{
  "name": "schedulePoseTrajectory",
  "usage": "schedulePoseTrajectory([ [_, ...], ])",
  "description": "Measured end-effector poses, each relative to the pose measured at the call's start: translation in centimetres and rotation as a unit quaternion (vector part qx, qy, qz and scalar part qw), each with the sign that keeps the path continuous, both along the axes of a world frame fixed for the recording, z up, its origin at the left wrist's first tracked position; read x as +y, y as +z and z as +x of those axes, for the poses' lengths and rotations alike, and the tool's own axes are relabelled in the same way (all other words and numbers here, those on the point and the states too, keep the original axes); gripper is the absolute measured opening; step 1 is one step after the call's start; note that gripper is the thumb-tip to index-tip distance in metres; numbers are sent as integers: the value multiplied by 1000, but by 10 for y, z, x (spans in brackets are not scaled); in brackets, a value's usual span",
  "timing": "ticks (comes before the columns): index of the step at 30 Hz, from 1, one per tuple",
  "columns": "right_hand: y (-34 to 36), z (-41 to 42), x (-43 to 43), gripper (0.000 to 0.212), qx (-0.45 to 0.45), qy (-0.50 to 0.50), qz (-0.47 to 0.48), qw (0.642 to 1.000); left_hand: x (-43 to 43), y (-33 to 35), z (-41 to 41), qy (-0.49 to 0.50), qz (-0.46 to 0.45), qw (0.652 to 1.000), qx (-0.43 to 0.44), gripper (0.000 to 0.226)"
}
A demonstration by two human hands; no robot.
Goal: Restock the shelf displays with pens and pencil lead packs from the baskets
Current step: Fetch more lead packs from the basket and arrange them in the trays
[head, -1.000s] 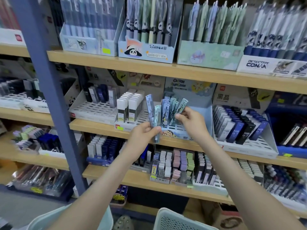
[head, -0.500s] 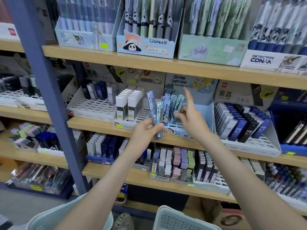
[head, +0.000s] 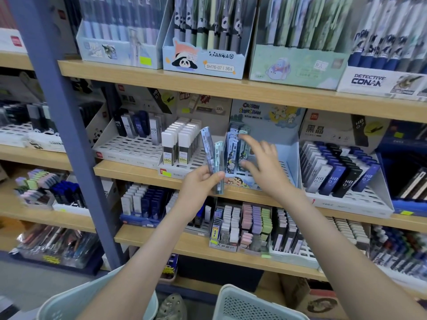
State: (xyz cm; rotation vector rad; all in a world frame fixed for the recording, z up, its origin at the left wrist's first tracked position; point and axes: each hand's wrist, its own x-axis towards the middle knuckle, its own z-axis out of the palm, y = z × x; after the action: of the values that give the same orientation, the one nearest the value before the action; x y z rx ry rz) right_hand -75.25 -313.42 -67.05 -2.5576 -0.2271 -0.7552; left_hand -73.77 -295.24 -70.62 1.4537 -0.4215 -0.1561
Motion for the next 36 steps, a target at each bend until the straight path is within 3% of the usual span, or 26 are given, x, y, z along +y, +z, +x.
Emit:
schedulePoseTrajectory([
  [5, -3, 1, -1, 58, -14, -23, 21, 999, 2, -1, -3, -3, 11, 1000, -8, 10],
  [8, 2, -3, 1, 58, 3, -48, -16, 999, 0, 2, -7, -7, 9, 1000, -7, 12],
  [11, 6, -18, 7, 60, -39, -71, -40, 996, -5, 4, -10, -14, 16, 1000, -23, 15],
  [14, 11, -34, 25, 52, -11, -12, 125, 992, -10, 8, -15, -17, 35, 998, -42, 17],
  [16, 10, -38, 35, 31, 50, 4, 149, 988, -15, 11, -19, -6, 62, 996, -61, 12],
  [20, 10, -41, 35, 22, 80, 4, 242, 967, -17, 15, -23, -2, 96, 991, -96, 10],
  [24, 23, -48, 28, 1, 77, 45, 334, 938, -11, 19, -19, 16, 73, 992, -101, 10],
  [25, 27, -49, 25, 6, 68, 51, 344, 935, -10, 19, -18, 30, 56, 993, -95, 10],
  [32, 33, -42, 7, 25, 55, 14, 279, 959, -1, 12, 1, 98, 4, 994, -57, 21],
  [36, 25, -29, 5, 29, 49, 3, 250, 967, -7, 17, 7, 80, -21, 995, -48, 11],
])
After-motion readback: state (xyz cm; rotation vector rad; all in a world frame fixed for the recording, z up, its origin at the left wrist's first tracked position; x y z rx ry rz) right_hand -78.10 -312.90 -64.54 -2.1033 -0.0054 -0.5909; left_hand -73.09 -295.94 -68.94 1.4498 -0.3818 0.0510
